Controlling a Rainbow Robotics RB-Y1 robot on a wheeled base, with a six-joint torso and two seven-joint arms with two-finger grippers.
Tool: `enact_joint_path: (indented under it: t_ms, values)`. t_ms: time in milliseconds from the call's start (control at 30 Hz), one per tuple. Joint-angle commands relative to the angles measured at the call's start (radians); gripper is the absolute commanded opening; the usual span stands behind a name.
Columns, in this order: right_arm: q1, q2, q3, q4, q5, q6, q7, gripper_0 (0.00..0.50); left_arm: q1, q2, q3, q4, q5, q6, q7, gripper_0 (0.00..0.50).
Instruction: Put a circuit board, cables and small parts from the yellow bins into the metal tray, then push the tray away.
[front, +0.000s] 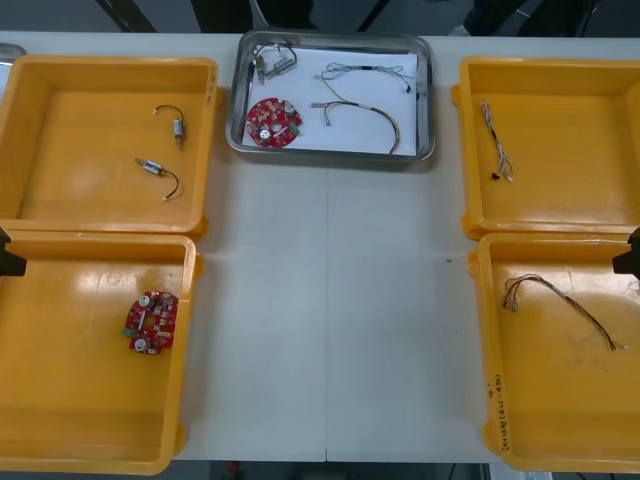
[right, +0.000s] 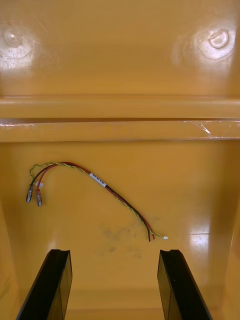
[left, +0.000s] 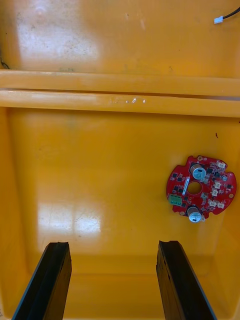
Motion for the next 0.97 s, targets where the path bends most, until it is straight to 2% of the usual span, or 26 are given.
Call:
enact_joint_path:
  t_ms: [33,967]
  values:
    - [0.027,-0.037,-0.027,-0.005,-0.014,0.003,0.013,0.500,-0.019,0.030,0.027,-0.026,0.006,0.006,-0.039,0.500]
    - [0.032,-0.037,-0.027,-0.006,-0.016,0.003,0.015,0.500,-0.019,0.030,0.027,-0.026,0.006,0.006,-0.039,0.500]
